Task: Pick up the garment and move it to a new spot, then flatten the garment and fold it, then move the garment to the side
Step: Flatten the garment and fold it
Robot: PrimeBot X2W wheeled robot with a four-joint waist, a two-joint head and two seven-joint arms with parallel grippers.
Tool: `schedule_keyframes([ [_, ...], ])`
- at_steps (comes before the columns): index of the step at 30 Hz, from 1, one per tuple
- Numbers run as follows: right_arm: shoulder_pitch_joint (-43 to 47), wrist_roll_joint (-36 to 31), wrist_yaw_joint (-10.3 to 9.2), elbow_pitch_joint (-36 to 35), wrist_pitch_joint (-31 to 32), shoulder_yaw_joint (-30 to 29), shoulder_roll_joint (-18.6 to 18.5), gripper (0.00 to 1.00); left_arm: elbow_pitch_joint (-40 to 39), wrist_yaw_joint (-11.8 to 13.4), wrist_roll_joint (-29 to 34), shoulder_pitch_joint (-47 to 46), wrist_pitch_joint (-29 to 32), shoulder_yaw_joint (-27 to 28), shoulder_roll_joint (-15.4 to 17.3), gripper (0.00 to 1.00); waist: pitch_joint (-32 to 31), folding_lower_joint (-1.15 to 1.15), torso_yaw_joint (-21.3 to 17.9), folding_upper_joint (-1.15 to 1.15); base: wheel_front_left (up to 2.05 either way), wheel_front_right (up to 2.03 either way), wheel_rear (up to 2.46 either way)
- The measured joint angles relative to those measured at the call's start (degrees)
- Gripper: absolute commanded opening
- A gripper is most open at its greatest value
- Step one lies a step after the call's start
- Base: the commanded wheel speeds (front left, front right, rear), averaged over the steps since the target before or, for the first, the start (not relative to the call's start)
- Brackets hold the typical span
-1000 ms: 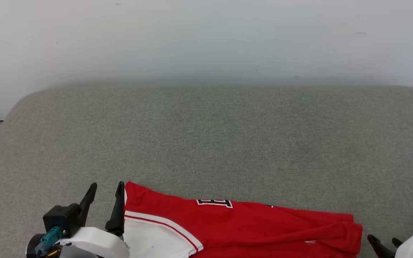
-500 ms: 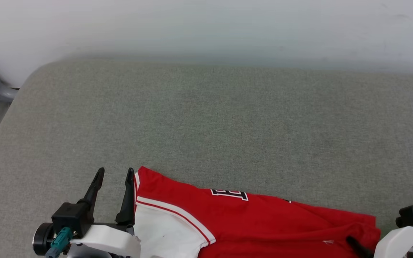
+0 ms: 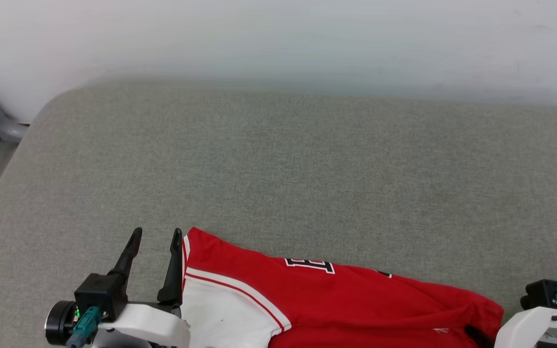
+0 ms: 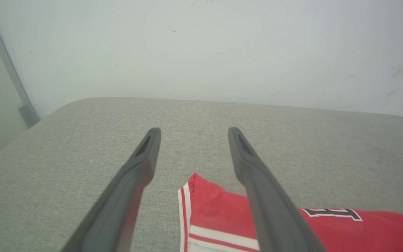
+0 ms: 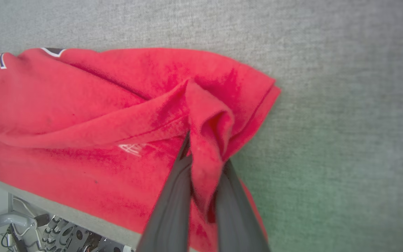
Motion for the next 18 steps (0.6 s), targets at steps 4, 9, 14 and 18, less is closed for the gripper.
schedule_keyframes([
  [4,0.0,-0.1,0.02,-1.3,-0.9,-0.2,-0.5,0.0,0.1,0.7,0.4,1.2,0.1,0.0,0.5,1.0,-1.7,0.0,-0.8,0.0,0.0,0.0,0.0],
  [9,-0.8,-0.7,0.02,-2.3,0.0,-2.9,-2.6,0.0,-0.1,1.4,0.3,2.7,1.3,-0.3,1.1,1.0,-3.7,0.0,-2.4,0.0,0.0,0.0,0.0],
  [14,-0.8,-1.4,0.02,-1.7,1.8,-9.4,-5.0,0.0,-0.6,1.8,0.3,3.4,2.2,-0.3,2.0,1.0,-4.9,0.0,-3.6,0.0,0.0,0.0,0.0],
  [18,-0.7,-1.6,0.02,-1.1,3.5,-14.3,-5.2,0.0,-1.0,2.0,0.3,3.4,2.5,-0.4,2.1,1.0,-5.3,0.0,-4.2,0.0,0.0,0.0,0.0],
])
